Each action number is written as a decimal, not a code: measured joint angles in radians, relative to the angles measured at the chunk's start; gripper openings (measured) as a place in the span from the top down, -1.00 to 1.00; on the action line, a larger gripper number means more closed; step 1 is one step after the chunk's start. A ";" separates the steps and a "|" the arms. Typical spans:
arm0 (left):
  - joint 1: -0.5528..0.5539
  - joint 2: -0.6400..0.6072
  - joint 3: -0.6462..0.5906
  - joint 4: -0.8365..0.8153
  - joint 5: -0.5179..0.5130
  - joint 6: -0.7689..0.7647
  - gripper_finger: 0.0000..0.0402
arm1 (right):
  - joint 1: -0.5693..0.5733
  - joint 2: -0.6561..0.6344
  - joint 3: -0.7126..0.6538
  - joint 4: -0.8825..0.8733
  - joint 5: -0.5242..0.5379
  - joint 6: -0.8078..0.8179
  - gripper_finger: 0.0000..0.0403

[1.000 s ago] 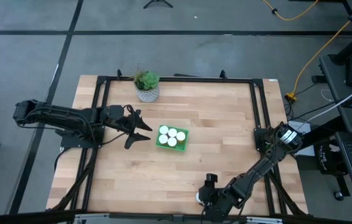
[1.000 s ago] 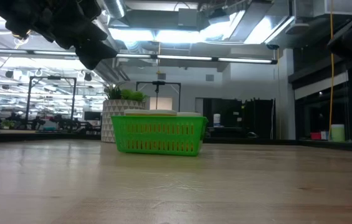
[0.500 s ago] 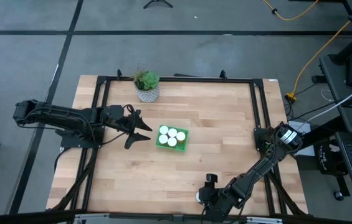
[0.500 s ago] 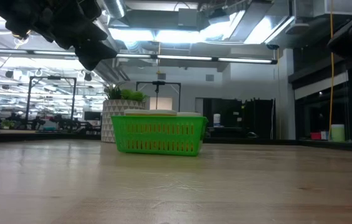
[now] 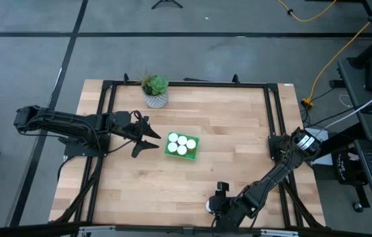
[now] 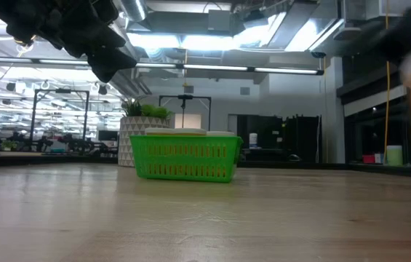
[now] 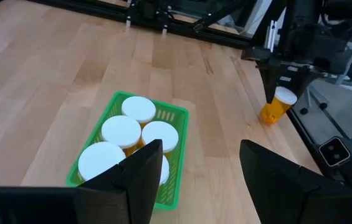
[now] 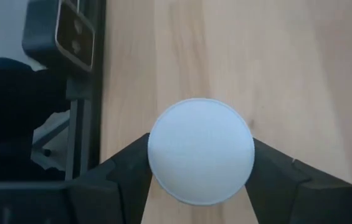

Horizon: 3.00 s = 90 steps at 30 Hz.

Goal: Pick and place pill bottles into a basket
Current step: Put the orange medicine bottle into the green bin

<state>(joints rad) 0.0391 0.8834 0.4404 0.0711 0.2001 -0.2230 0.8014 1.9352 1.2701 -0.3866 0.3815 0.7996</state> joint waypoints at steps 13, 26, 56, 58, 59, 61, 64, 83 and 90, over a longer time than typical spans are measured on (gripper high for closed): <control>0.000 0.000 0.000 0.006 -0.032 0.033 -0.04 | -0.089 -0.210 0.001 -0.073 0.152 -0.250 -0.08; 0.000 0.000 0.000 -0.030 -0.052 0.106 -0.04 | -0.261 -0.235 -0.141 0.130 0.083 -0.478 -0.08; 0.000 0.001 0.000 -0.071 -0.053 0.237 -0.04 | -0.624 -0.333 -0.288 0.297 -0.303 -0.675 -0.08; 0.000 0.001 0.000 -0.068 -0.054 0.247 -0.04 | -0.625 -0.315 -0.288 0.315 -0.304 -0.680 -0.08; 0.000 0.001 0.000 -0.068 -0.054 0.254 -0.04 | -0.624 -0.307 -0.288 0.330 -0.305 -0.683 -0.08; 0.000 0.001 0.000 -0.062 -0.054 0.282 -0.04 | -0.627 -0.294 -0.288 0.339 -0.305 -0.696 -0.08; 0.000 0.001 0.000 -0.060 -0.055 0.305 -0.04 | -0.632 -0.281 -0.288 0.338 -0.306 -0.700 -0.08; 0.000 0.001 0.000 -0.068 -0.054 0.270 -0.04 | -0.657 -0.281 -0.288 0.325 -0.307 -0.699 -0.08; 0.000 0.001 0.000 -0.068 -0.053 0.270 -0.04 | -0.657 -0.281 -0.288 0.306 -0.307 -0.695 -0.08</control>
<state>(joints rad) 0.0391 0.8841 0.4400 0.0032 0.1467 0.0471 0.1448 1.6547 0.9825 -0.0807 0.0742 0.1046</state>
